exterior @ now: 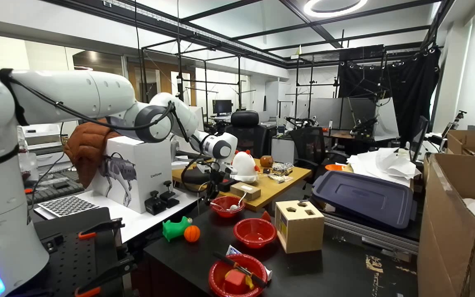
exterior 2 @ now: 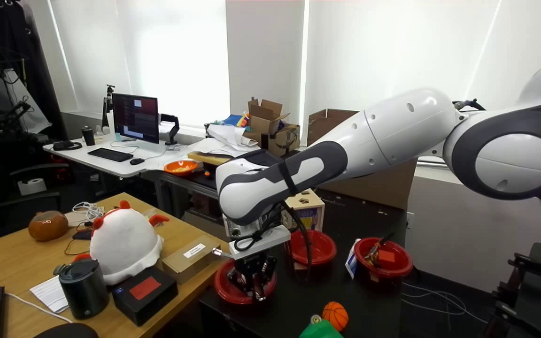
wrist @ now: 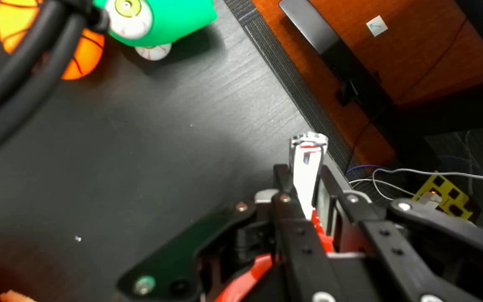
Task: Take the fork out of the red bowl and place it on the table top
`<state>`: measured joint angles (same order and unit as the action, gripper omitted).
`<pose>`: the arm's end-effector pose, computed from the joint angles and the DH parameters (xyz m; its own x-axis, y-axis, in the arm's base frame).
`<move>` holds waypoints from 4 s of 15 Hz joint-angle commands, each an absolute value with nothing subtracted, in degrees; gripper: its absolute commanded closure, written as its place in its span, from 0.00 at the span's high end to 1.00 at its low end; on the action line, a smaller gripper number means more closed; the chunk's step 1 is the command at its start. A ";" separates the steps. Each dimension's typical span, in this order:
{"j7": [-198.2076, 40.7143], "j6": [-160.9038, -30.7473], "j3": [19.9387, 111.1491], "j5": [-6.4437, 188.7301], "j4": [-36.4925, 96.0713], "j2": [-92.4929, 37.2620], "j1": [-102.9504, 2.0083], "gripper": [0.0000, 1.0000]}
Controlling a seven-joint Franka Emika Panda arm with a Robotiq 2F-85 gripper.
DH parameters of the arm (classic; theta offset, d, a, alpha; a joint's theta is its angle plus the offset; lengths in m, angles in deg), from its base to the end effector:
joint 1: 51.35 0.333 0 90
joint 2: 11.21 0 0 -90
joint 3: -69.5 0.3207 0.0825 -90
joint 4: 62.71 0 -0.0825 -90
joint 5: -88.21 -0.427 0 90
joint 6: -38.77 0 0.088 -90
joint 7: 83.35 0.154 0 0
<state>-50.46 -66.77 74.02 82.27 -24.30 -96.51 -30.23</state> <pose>0.6942 0.3207 -0.0621 0.9097 -0.2193 -0.3527 -0.2222 -0.9744 0.0328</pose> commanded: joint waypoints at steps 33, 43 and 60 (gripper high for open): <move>-100.03 -59.19 80.20 89.39 12.87 -63.18 -48.20 0.04; -99.96 -83.61 79.16 89.47 39.24 -59.02 -47.92 0.04; -89.58 -103.41 72.78 104.69 55.15 -49.53 -39.00 0.04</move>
